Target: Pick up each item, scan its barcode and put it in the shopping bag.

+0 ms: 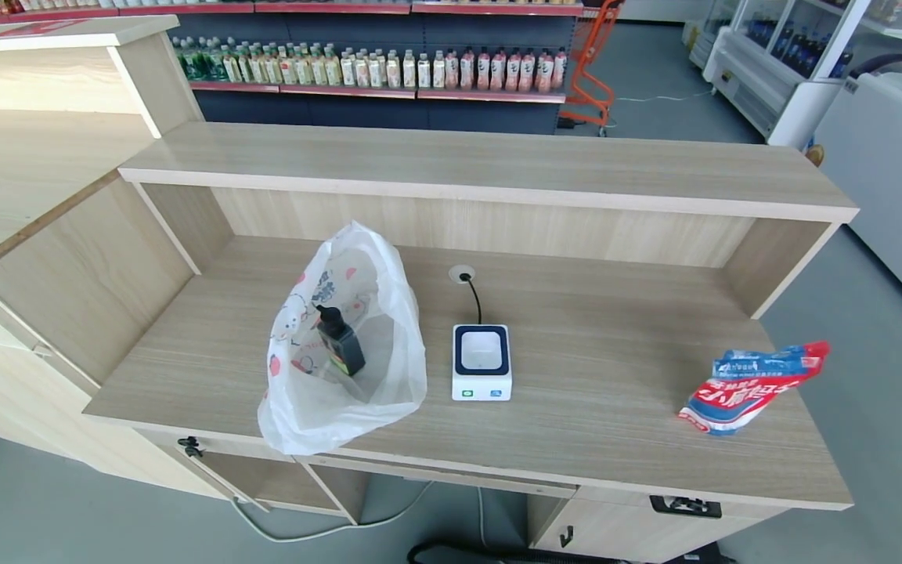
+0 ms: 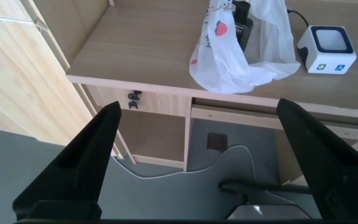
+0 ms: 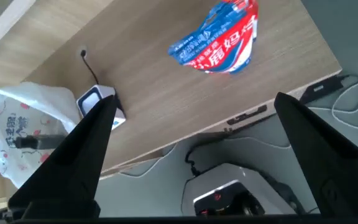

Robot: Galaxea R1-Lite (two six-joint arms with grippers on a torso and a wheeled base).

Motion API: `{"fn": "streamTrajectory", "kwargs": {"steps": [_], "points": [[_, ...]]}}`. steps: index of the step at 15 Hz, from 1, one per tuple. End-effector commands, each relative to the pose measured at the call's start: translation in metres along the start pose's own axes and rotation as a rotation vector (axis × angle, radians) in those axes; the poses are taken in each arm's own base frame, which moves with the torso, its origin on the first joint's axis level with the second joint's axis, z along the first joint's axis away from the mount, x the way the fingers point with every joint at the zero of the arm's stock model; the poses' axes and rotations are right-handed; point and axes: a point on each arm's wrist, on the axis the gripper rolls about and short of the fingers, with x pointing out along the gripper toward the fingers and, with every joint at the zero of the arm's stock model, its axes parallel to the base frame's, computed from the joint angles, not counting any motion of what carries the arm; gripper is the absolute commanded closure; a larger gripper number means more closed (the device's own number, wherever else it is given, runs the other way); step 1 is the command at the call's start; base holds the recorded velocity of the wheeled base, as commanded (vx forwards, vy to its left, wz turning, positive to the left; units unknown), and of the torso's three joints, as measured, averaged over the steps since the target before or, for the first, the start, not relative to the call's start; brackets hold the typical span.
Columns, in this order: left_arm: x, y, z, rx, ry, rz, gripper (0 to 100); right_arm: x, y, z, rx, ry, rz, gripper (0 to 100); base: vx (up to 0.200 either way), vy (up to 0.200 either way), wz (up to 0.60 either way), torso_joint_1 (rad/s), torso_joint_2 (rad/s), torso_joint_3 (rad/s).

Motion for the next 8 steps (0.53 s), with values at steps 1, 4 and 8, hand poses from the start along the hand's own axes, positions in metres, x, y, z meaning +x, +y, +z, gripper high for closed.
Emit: {"fn": "streamTrajectory", "kwargs": {"steps": [1,4,8], "points": [[0.0,0.0,0.0,0.0,0.0,0.0,0,0.134,-0.019,0.016,0.246,0.212,-0.39,0,0.0,0.0,0.0,0.0,0.0,0.0],[0.0,0.0,0.0,0.0,0.0,0.0,0,0.167,-0.025,0.008,0.252,0.222,-0.382,0,0.0,0.0,0.0,0.0,0.0,0.0],[0.0,0.0,0.0,0.0,0.0,0.0,0,0.204,-0.024,0.006,0.247,0.187,-0.279,0,0.0,0.0,0.0,0.0,0.0,0.0]]}}
